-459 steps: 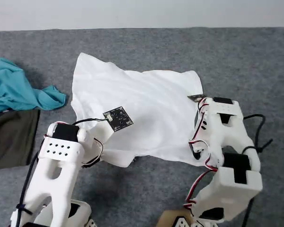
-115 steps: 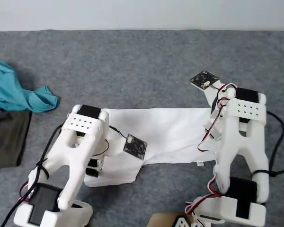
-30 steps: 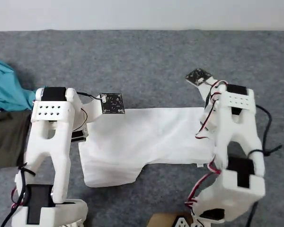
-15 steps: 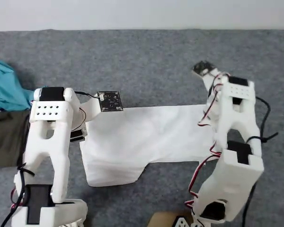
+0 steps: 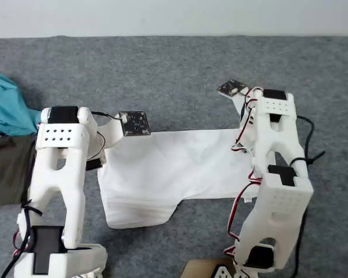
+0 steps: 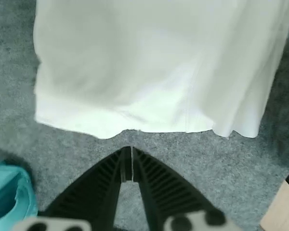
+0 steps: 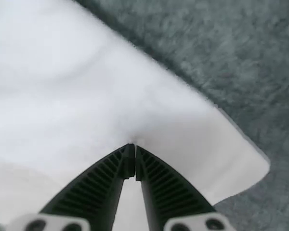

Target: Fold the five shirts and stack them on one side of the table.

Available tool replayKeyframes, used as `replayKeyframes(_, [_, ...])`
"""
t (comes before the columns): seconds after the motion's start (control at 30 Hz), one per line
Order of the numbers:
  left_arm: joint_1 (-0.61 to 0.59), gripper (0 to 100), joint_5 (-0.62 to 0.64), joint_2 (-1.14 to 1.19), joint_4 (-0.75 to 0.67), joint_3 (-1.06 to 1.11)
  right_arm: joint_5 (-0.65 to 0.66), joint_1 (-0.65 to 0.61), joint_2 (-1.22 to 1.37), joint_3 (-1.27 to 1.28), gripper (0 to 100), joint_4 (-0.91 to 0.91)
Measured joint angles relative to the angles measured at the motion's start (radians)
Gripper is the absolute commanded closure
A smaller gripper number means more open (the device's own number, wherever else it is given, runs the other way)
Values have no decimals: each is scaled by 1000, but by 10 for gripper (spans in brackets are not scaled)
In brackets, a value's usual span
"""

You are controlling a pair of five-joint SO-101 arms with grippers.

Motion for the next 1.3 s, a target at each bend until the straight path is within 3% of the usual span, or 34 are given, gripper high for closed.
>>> replayKeyframes(0.33, [-81,996,267,0,100,-209,-68,-92,-126,-44,988,301])
replayKeyframes(0.57, [-288,997,523,0,106,-390,-80,-132,-276,-44,988,379])
replayKeyframes(0.7, [-420,997,669,-8,110,-453,-163,-135,-377,-44,988,381])
replayKeyframes(0.87, [-540,997,790,-127,114,-459,-288,-175,-500,-41,988,381])
replayKeyframes(1.07, [-568,997,832,-270,115,-419,-457,-276,-654,124,988,381])
replayKeyframes(1.3, [-712,997,1017,-396,115,-164,-483,-407,-838,400,988,377])
